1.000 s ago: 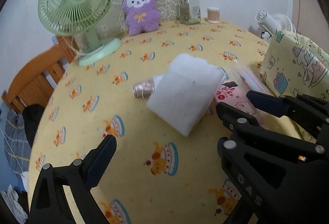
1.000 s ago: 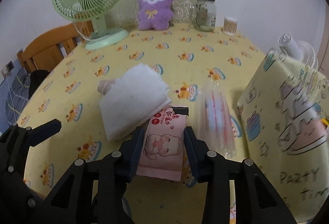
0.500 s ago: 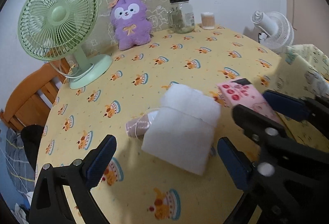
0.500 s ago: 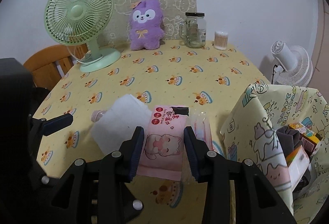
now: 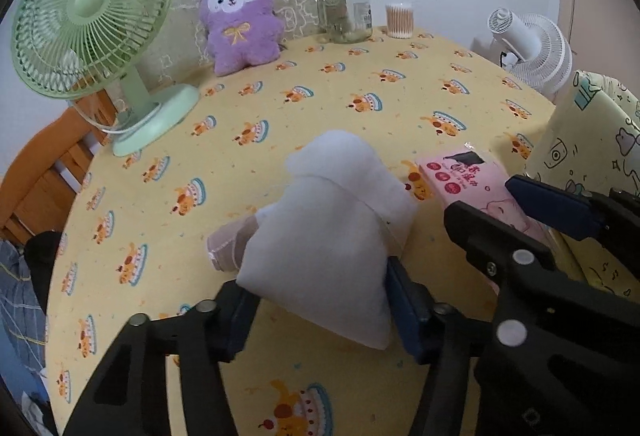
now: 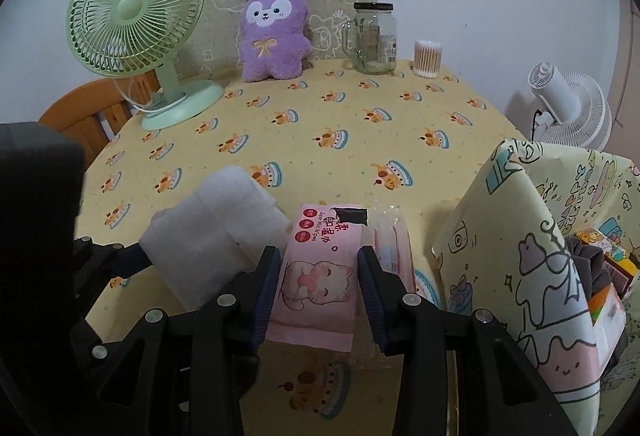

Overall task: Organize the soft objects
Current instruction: 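Grasp the white tissue pack with the left gripper while the right holds the pink pack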

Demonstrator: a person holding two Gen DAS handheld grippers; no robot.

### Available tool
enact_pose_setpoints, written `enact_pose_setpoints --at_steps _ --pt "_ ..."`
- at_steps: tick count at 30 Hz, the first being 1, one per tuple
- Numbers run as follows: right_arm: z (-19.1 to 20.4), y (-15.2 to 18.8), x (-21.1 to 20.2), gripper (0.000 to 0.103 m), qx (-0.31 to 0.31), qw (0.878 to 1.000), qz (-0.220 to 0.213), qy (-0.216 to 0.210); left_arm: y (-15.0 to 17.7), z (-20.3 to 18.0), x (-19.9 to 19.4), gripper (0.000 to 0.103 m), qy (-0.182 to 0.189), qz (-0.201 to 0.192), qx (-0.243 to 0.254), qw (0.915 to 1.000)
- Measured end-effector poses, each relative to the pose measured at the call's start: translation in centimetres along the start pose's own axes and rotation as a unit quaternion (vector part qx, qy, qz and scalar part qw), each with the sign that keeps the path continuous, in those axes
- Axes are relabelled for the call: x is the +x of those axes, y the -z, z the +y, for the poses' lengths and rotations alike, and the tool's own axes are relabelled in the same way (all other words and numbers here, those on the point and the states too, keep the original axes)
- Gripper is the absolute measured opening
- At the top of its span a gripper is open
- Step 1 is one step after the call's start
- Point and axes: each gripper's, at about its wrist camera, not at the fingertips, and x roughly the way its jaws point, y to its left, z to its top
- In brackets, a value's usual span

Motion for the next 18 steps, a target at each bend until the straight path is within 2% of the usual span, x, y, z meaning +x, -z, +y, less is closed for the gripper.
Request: enact_pose_setpoints --at_steps 3,5,11,18 --pt "0.1 0.2 0.1 0.043 -0.002 1.000 0.004 0.000 0.2 0.0 -0.2 0.046 0.010 -0.001 0.000 0.9999" --pt "0.1 0.3 0.1 0.043 -0.002 1.000 0.006 -0.002 0.5 -0.1 -0.5 0.035 0.018 0.000 -0.001 0.9998" --pt "0.4 0.7 -0.7 0.043 -0.008 1.000 0.003 -0.002 1.1 -0.3 -2.1 0.028 0.001 -0.017 -0.006 0.9998" --pt "1.0 1.1 -2.3 0.043 -0.016 1.000 -0.006 -0.005 1.9 0.0 -3.7 0.027 0.005 -0.018 -0.028 0.9994"
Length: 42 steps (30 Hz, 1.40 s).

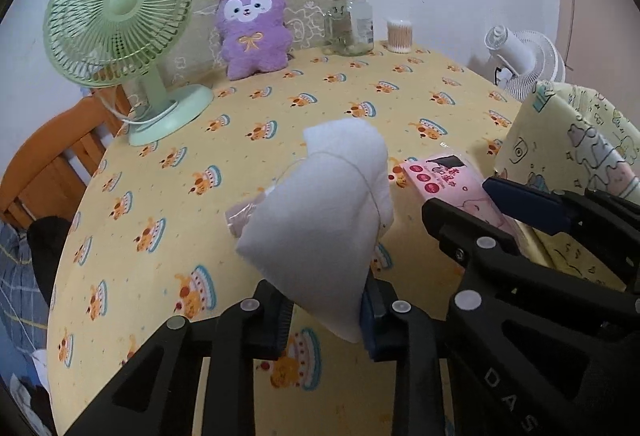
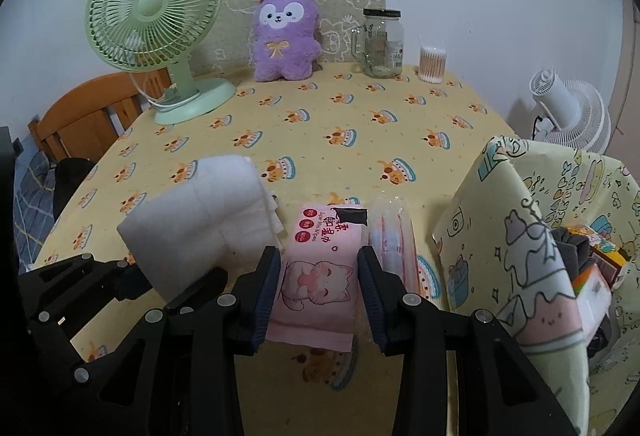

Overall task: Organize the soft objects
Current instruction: 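Grasp the white tissue pack with the left gripper while the right holds the pink pack, then carry the pink pack and white tissue pack over the patterned box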

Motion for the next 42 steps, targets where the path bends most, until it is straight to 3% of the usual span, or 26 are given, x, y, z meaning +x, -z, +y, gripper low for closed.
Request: enact_pose_setpoints --at_steps 20,42 --pt "2.0 -0.8 -6.3 0.043 -0.027 0.999 -0.043 -0.014 0.6 0.9 -7.3 0.027 -0.032 -0.059 -0.046 0.9967" --pt "3.6 -2.7 -12.0 0.043 -0.037 0.993 -0.102 -0.033 -0.3 1.9 -13.3 0.027 -0.060 -0.121 -0.059 0.9891"
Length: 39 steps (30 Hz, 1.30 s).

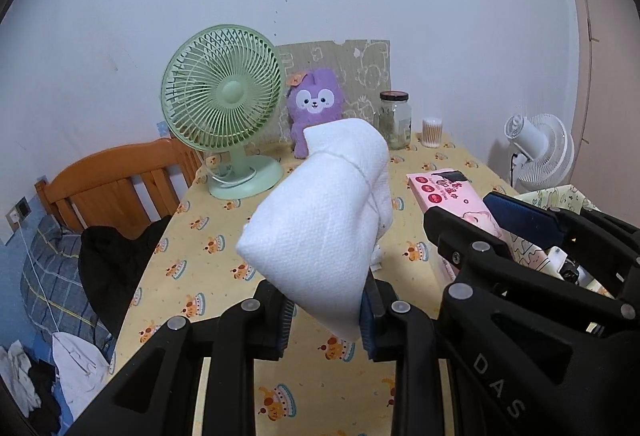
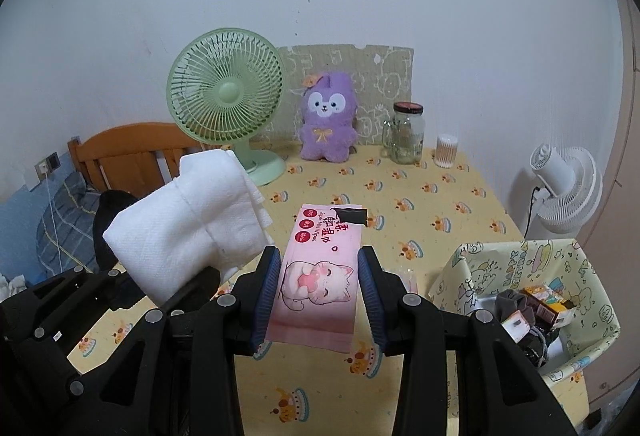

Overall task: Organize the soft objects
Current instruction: 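Carry the pink pack and white tissue pack over the patterned box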

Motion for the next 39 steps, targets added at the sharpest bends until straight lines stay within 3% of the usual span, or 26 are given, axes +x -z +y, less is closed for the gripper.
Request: enact_pose_setpoints --at_steps 19,39 --pt "-3.4 -0.4 -2.0 0.043 0.001 1.000 -0.017 0.003 -1.2 -3.5 -1.1 0.027 0.005 -0.018 0.000 0.9998" --pt "-9.7 -0.8 -4.0 0.043 0.025 0.998 -0.035 0.042 -3.1 -9.9 -1.1 0.027 0.046 -0.040 0.022 0.9979"
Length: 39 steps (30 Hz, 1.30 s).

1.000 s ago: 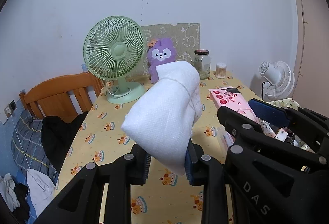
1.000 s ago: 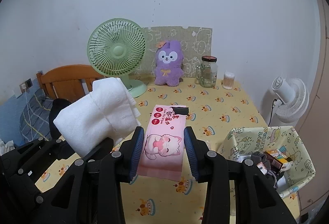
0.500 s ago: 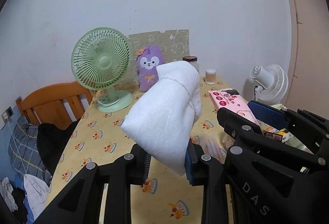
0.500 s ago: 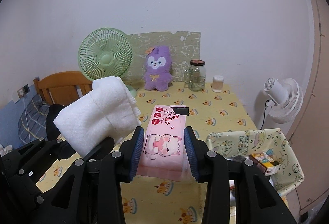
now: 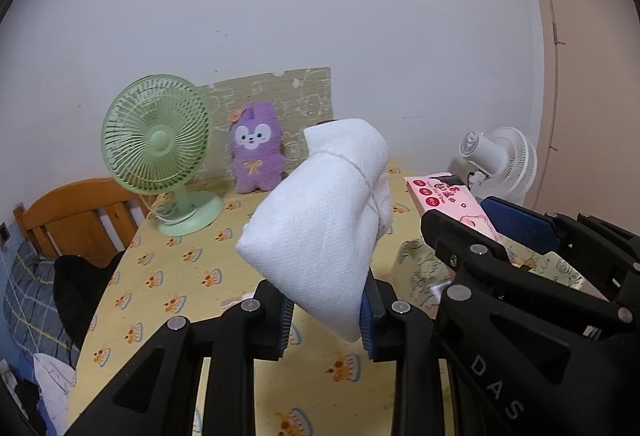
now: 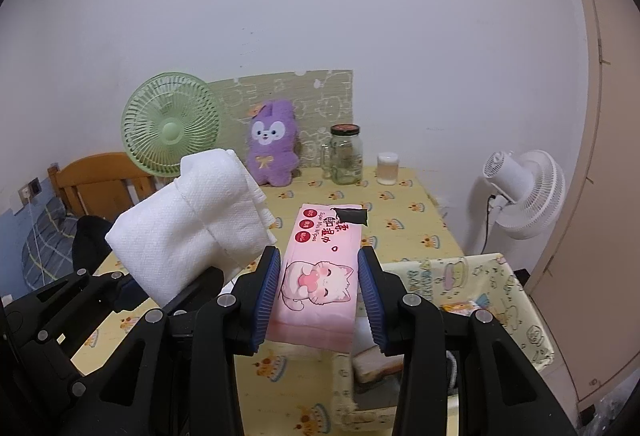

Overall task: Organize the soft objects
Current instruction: 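Carry the pink pack and white tissue pack over the patterned box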

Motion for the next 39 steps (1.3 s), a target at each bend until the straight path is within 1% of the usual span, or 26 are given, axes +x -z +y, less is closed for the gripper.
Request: enact_pose_setpoints --at_steps 10,22,25,32,39 --pt "-3.5 0.2 -0.3 0.043 0.009 1.000 -0.003 0.024 -0.5 -3.4 1.0 0.027 0.023 -0.002 0.010 0.9997" --pt "-7.9 0.9 0.3 0.043 0.031 0.998 0.000 0.048 -0.8 -7.4 3.0 0.027 0.049 0.007 0.018 0.9986" --pt "-9.1 1.1 0.4 0.043 0.037 0.998 0.000 0.055 -0.9 -8.4 3.6 0.027 0.061 0.017 0.020 0.9978" --pt "-11.3 2.0 0.4 0.043 0.048 0.996 0.006 0.074 -0.6 -10.6 4.5 0.027 0.076 0.025 0.031 0.9963" --pt "-13.1 3.1 1.0 0.043 0.060 0.994 0.017 0.095 0.2 -12.8 5.6 0.028 0.093 0.045 0.051 0.9934"
